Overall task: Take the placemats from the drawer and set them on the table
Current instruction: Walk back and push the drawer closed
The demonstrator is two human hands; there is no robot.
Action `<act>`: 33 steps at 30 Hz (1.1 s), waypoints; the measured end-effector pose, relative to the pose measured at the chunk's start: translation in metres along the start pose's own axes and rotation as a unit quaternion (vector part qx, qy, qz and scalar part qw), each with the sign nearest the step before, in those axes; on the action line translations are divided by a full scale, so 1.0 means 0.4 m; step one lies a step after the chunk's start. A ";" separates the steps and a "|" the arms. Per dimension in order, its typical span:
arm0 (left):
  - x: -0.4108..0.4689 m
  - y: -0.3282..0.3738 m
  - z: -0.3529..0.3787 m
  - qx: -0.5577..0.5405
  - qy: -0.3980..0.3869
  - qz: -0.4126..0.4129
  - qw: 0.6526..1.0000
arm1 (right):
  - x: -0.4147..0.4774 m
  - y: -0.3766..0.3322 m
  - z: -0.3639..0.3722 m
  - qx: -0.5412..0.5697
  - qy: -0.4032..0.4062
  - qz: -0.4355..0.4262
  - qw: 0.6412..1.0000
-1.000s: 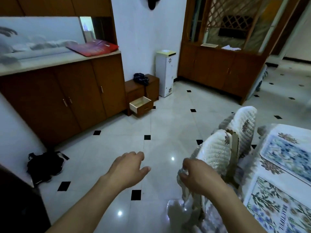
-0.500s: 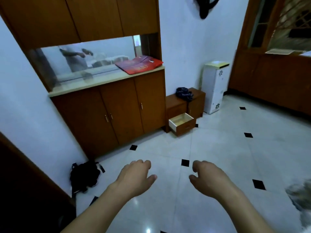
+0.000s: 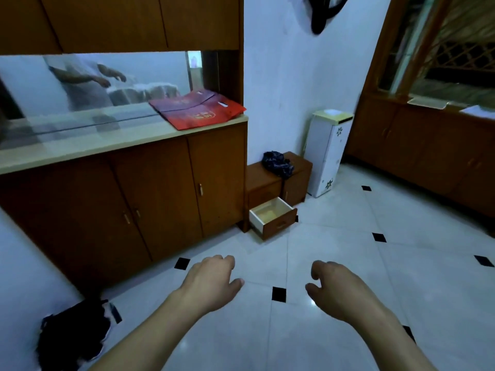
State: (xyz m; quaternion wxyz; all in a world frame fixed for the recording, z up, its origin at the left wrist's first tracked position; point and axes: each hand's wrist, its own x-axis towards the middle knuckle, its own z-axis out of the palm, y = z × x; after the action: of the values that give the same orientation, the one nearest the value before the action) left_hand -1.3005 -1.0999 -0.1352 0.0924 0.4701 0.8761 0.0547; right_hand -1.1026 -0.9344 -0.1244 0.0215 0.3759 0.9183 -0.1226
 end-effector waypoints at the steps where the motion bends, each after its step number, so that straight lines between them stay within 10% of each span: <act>1: 0.048 -0.002 -0.014 0.003 0.002 0.008 1.000 | 0.034 0.003 -0.014 0.001 0.000 0.007 1.000; 11: 0.554 0.070 -0.045 0.012 -0.002 0.056 0.998 | 0.425 0.173 -0.072 0.037 0.004 0.068 0.997; 33: 1.601 0.231 -0.020 -0.041 -0.024 -0.058 0.997 | 1.574 0.485 -0.256 0.032 -0.044 -0.089 0.995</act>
State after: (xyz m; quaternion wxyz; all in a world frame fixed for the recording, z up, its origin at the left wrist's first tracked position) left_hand -1.5733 -0.5151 -0.1814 0.1353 0.4151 0.8966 0.0735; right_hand -1.4132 -0.3451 -0.1488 0.0390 0.2878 0.9418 -0.1695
